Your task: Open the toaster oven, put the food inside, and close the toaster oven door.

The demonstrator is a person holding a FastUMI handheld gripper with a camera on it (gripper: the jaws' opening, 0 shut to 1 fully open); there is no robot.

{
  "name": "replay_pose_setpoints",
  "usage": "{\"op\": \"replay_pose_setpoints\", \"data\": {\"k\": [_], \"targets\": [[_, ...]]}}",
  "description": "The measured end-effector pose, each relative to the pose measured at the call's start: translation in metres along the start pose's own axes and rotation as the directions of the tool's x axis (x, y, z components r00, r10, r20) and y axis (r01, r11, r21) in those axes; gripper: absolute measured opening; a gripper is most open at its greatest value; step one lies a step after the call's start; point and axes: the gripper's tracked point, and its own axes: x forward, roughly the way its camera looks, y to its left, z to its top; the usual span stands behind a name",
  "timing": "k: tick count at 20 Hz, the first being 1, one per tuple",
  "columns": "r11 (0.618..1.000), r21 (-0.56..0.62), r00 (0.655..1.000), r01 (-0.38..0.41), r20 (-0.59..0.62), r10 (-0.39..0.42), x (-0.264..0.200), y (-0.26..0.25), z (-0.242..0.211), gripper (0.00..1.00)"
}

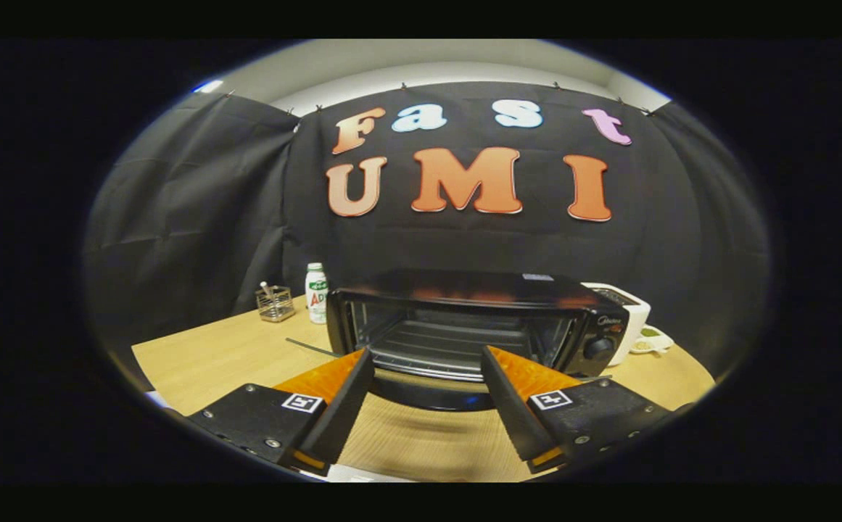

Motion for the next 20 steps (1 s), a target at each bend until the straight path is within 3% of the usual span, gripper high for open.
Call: {"op": "replay_pose_setpoints", "data": {"k": [6,12,20], "targets": [[0.986,0.144,0.985,-0.088,-0.133,0.107,-0.012,0.01,-0.041,0.89],[0.973,0.219,0.951,-0.078,-0.275,0.139,-0.027,0.005,-0.091,0.87],[0.964,0.259,0.942,-0.055,-0.308,0.136,-0.033,-0.009,-0.112,0.83]]}}
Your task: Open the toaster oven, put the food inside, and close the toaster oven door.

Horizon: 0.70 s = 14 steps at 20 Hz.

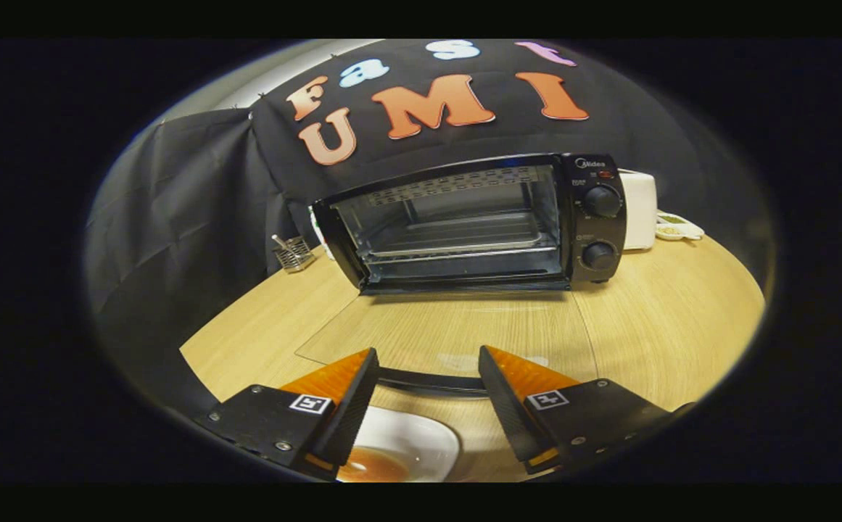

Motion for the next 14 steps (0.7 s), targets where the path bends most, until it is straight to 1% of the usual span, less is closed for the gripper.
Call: {"op": "replay_pose_setpoints", "data": {"k": [4,8,10,14], "targets": [[1.0,-0.017,1.0,0.001,0.028,-0.001,-0.007,-0.001,0.003,0.83],[0.999,-0.029,0.998,-0.024,0.06,0.026,-0.029,0.005,0.008,0.84],[0.994,-0.082,0.993,-0.067,0.087,0.074,-0.044,0.016,0.011,0.84],[0.965,-0.179,0.98,-0.193,0.018,0.2,-0.068,0.042,-0.018,0.84]]}}
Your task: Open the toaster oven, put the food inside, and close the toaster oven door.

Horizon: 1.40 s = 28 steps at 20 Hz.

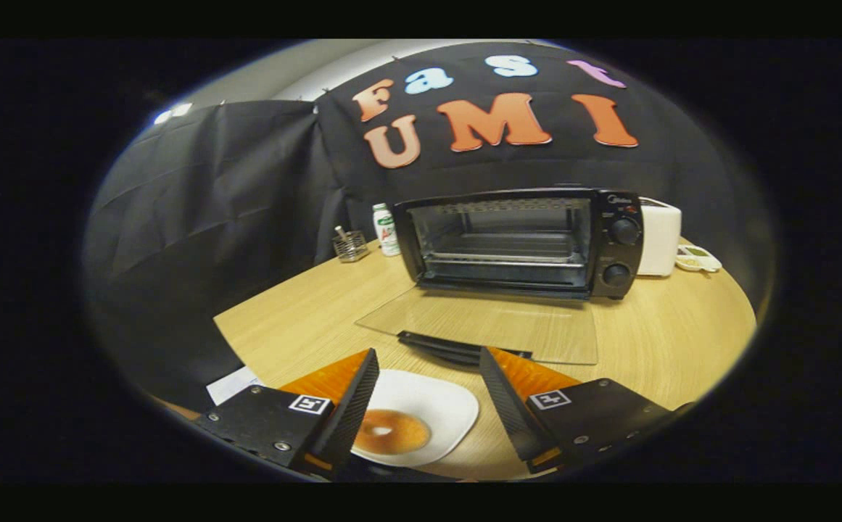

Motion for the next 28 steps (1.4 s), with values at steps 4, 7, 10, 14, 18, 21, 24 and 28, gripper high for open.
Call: {"op": "replay_pose_setpoints", "data": {"k": [4,7,10,14,18,21,24,28], "targets": [[0.993,-0.01,0.991,-0.12,-0.055,0.119,-0.016,0.03,-0.021,0.85],[0.986,-0.045,0.984,-0.158,-0.086,0.154,-0.024,0.041,-0.035,0.84],[0.979,-0.01,0.97,-0.202,-0.144,0.198,-0.029,0.049,-0.053,0.85],[0.986,-0.062,0.975,-0.156,-0.171,0.144,-0.028,0.042,-0.062,0.85],[0.977,-0.161,0.978,-0.14,-0.178,0.111,-0.024,0.039,-0.065,0.85],[0.974,-0.184,0.98,-0.134,-0.172,0.102,-0.022,0.04,-0.067,0.85],[0.97,-0.228,0.984,-0.081,-0.171,0.042,-0.015,0.026,-0.069,0.85],[0.978,-0.205,0.98,-0.027,-0.201,-0.015,-0.004,0.013,-0.083,0.85]]}}
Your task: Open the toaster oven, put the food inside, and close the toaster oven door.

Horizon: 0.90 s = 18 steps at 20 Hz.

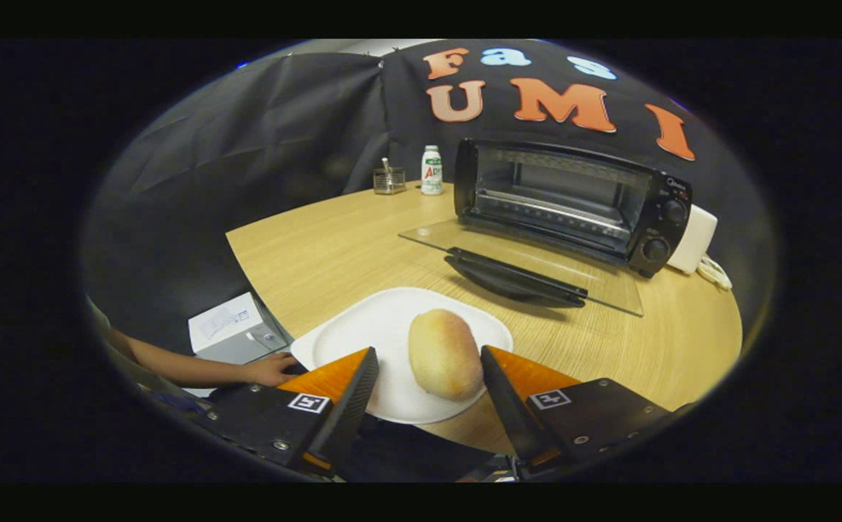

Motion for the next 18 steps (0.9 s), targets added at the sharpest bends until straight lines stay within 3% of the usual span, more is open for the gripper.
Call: {"op": "replay_pose_setpoints", "data": {"k": [3,5,6,8,18], "targets": [[0.999,0.048,1.0,0.013,0.022,-0.014,-0.002,-0.005,0.009,0.75],[0.996,0.08,0.998,0.03,0.044,-0.033,-0.001,-0.012,0.015,0.59],[0.995,0.098,0.998,0.033,0.053,-0.038,-0.001,-0.014,0.018,0.47],[0.991,0.135,0.997,0.01,0.074,-0.021,-0.002,-0.012,0.024,0.39],[0.942,0.328,0.973,-0.072,0.231,-0.006,0.002,-0.023,0.092,0.34]]}}
